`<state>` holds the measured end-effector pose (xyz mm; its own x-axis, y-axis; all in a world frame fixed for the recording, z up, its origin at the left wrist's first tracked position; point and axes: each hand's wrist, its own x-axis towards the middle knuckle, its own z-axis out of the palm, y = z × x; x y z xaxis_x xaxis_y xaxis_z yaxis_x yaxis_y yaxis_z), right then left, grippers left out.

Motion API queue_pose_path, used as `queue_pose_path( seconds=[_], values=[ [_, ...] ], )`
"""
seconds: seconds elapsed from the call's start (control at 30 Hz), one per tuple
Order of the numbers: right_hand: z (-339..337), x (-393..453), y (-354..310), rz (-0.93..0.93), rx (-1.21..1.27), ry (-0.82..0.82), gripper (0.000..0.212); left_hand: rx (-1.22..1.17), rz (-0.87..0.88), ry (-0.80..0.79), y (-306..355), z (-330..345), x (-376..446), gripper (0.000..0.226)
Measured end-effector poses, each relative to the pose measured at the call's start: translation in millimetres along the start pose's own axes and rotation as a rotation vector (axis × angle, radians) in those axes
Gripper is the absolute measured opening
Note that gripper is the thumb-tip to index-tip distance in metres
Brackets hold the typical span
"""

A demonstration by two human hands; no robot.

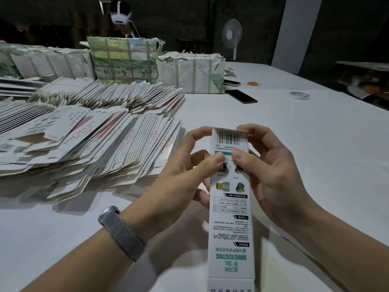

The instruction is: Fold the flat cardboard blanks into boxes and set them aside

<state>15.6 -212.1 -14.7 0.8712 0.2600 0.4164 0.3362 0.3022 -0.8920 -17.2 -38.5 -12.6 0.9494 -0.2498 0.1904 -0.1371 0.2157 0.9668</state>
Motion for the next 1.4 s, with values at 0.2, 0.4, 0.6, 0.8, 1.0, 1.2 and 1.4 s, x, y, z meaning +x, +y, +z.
queue_pose_path(
  seconds=[0.2, 0.4, 0.6, 0.8, 1.0, 1.2, 1.4],
  values=[
    [0, 0, 2, 0.012, 0.012, -0.026, 0.031, -0.008, 0.003, -0.012, -2, 0, 0, 0.036],
    [2, -1, 0, 0.016, -0.017, -0.029, 0.021, -0.045, 0.016, -0.012, -4, 1, 1, 0.034],
    [5, 1, -1, 0.029, -0.014, 0.084, 0.007, -0.016, 0.009, -0.002, -3, 7, 0, 0.033],
    [7, -1, -5, 0.045, -0.03, 0.136, 0.005, -0.012, 0.012, -0.016, -4, 9, 0, 0.026],
    [10, -1, -9, 0.158, -0.01, 0.076, 0.009, -0.018, 0.03, -0.025, -6, 10, 0, 0.024],
    [12, 0, -12, 0.154, -0.058, 0.1, 0.021, -0.02, 0.051, -0.026, -8, 13, 1, 0.022],
    [10, 1, -12, 0.13, -0.109, 0.113, 0.008, -0.008, 0.063, -0.05, -9, 14, 0, 0.025]
  ],
)
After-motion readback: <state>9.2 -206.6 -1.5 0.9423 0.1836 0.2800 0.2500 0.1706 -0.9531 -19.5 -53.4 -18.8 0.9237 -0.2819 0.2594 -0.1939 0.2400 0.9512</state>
